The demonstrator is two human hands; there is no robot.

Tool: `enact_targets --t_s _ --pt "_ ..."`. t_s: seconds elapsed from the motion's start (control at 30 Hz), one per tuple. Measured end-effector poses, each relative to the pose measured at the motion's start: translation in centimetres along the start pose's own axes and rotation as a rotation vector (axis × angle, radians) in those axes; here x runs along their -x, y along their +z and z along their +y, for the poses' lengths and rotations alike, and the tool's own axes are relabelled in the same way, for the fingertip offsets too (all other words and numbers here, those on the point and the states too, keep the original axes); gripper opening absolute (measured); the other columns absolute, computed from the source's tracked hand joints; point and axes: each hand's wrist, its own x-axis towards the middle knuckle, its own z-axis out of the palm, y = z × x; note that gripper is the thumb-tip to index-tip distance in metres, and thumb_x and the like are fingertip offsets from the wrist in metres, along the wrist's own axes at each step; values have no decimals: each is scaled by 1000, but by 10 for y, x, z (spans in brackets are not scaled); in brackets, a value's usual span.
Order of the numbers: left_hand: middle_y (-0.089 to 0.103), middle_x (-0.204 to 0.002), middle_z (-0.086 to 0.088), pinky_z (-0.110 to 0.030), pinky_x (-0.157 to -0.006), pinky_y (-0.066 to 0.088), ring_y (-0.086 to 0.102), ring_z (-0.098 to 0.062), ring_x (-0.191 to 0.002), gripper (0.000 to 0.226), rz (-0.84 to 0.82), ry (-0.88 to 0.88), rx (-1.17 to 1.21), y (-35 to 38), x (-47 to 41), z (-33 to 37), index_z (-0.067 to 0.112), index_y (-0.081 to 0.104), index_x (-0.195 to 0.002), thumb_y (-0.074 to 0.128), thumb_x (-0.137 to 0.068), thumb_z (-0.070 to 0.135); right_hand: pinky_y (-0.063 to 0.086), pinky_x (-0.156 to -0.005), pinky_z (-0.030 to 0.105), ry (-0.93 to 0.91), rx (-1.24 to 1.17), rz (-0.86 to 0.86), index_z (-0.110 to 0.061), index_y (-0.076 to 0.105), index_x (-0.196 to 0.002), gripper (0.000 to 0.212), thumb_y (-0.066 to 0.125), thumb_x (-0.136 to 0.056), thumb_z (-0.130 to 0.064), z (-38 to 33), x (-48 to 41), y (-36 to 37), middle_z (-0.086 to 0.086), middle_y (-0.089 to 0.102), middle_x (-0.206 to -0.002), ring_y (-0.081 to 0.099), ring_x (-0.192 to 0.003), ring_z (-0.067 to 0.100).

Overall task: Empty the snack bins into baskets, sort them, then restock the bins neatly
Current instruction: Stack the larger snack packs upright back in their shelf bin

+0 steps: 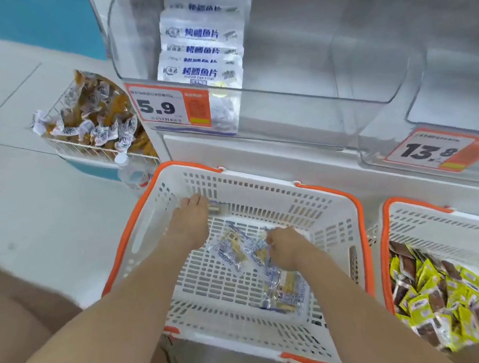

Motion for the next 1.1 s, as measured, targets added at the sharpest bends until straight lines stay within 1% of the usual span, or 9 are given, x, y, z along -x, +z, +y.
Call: enact_targets --t_s 0.07,0.17,0.3,0.47,0.53,0.63,0.83,1.0,1.1 --pt "43 -150 -10 -49 -113 36 39 -37 -136 62 4 -26 -93 14 -13 3 12 37 -149 57 -90 9 55 -88 39 65 8 -39 -12 63 -114 22 48 -100 -16 13 -12 27 13 66 -115 66 -107 35" --pt "46 -140 -14 -54 -111 34 41 -42 -129 53 -3 -39 -262 37 -20 14 15 52 -138 65 -86 10 53 -100 46 180 -158 74 -16 45 -150 51 53 -100 -21 34 -21 58 16 52 -144 57 -125 35" --pt "38 -143 -8 -53 -110 40 40 -42 -135 53 -107 29 -65 89 -16 25 27 54 -134 75 -86 18 26 -125 51 229 -361 132 -20 3 -166 81 52 -103 -34 55 -20 93 9 4 -172 11 -157 36" --pt "33 -151 2 -51 -103 47 33 -35 -133 56 -219 177 192 121 7 37 26 52 -134 75 -86 43 49 -104 45 211 -353 313 -27 54 -130 67 60 -78 -70 51 -21 103 3 45 -133 43 -129 24" --pt "38 -142 6 -44 -101 46 39 -30 -122 56 -149 157 281 124 9 37 27 53 -128 77 -82 48 53 -100 42 168 -404 288 -32 50 -116 60 77 -74 -63 47 -21 104 2 32 -137 39 -133 22" --pt "35 -148 2 -39 -109 39 38 -29 -128 85 -154 53 420 125 4 32 23 46 -144 87 -73 48 47 -102 42 247 -297 251 -28 35 -138 86 86 -73 -53 42 -22 108 11 19 -152 37 -138 35" --pt "44 -148 3 -43 -107 35 38 -31 -133 98 -129 -127 240 123 1 32 27 36 -149 88 -70 51 44 -97 45 227 -256 243 -43 5 -158 121 85 -68 -34 35 -25 105 8 44 -130 51 -117 31" --pt "63 -129 -3 -41 -92 53 64 -26 -110 91 -155 -265 610 123 -1 25 21 46 -140 96 -65 20 51 -80 33 248 -699 410 -22 32 -140 79 79 -78 -33 24 -19 94 -10 61 -102 59 -85 10" --pt "71 -116 -2 -30 -75 53 68 -24 -100 75 -257 -319 789 121 1 19 18 62 -125 98 -62 37 43 -65 29 293 -1028 394 -12 54 -102 25 72 -89 -23 23 -18 75 -5 55 -79 52 -70 14"
